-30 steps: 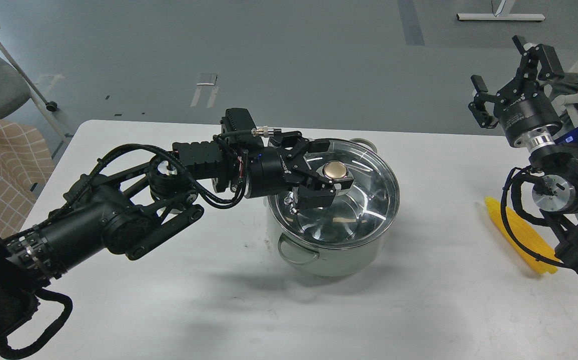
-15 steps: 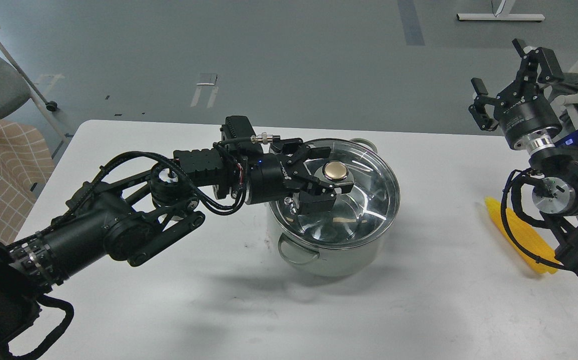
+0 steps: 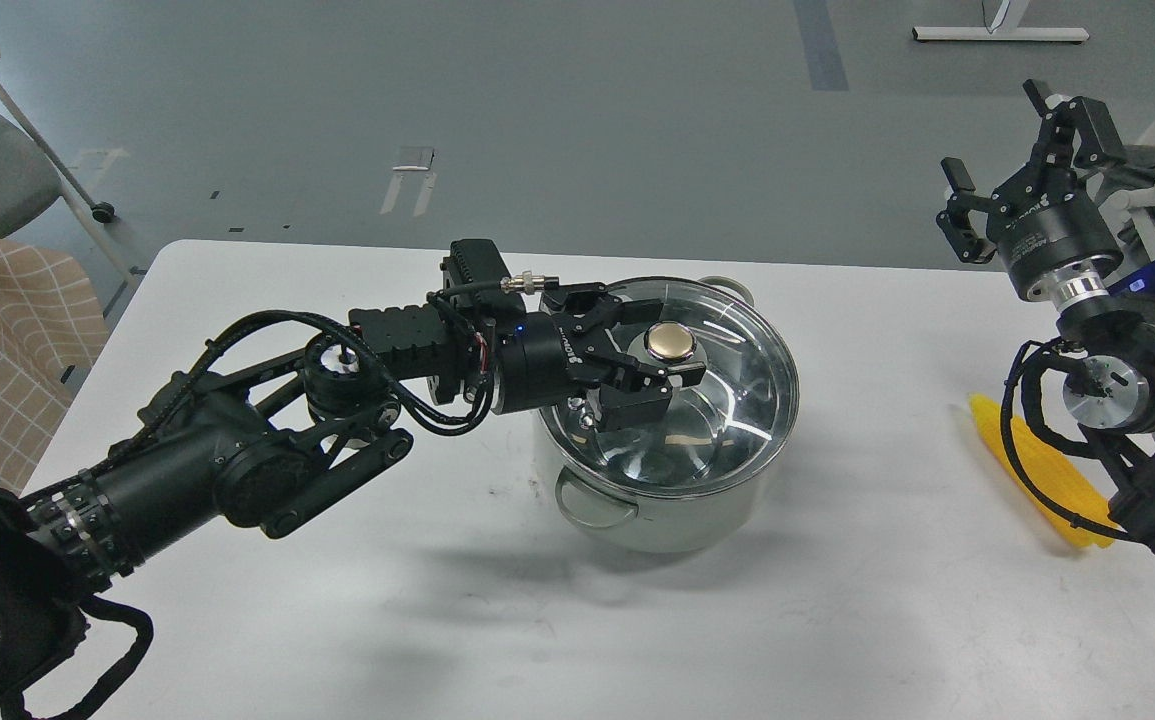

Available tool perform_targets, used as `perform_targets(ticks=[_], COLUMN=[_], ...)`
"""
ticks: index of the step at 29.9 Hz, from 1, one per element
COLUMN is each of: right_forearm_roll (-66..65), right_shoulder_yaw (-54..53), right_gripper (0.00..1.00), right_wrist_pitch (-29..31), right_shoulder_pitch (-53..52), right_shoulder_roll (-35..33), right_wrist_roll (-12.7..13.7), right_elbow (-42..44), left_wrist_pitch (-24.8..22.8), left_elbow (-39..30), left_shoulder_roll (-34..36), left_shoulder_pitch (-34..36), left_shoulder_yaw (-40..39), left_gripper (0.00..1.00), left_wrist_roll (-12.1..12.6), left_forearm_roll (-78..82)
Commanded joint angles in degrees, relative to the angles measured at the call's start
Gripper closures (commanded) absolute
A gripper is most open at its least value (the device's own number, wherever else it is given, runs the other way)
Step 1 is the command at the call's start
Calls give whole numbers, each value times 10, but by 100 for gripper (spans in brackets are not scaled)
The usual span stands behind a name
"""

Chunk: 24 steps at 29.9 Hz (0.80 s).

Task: Open pot and put corn in
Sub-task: 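Lower the left gripper onto the gold lid knob and grasp it, then lift the glass lid off the pot with the left gripper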

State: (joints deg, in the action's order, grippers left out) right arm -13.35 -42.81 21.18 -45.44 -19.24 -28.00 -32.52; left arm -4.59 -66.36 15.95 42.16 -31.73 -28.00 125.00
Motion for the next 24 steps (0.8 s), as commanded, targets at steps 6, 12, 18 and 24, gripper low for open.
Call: perform_targets(ticks=[6,12,18,24], right_forearm_roll=[0,0,0,0], right_shoulder_yaw=[0,0,0,0], right_gripper=[0,0,0,0], right_wrist_pitch=[0,0,-3,-4], right_shoulder_pitch=[2,3,3,3], right_shoulder_roll=[0,0,0,0], right_wrist_roll=[0,0,0,0], right_elbow=[0,0,0,0], left_wrist_pitch=[0,0,0,0], left_elbow=[0,0,-3,-11], left_shoulder_roll=[0,-1,-1,1], left_shoulder_pitch=[-1,-2,-1,10], left_shoulder_yaw=[-1,-1,-3,-7], left_gripper=[38,58,78,78], left_wrist_roll=[0,0,0,0], left_forearm_roll=[0,0,0,0])
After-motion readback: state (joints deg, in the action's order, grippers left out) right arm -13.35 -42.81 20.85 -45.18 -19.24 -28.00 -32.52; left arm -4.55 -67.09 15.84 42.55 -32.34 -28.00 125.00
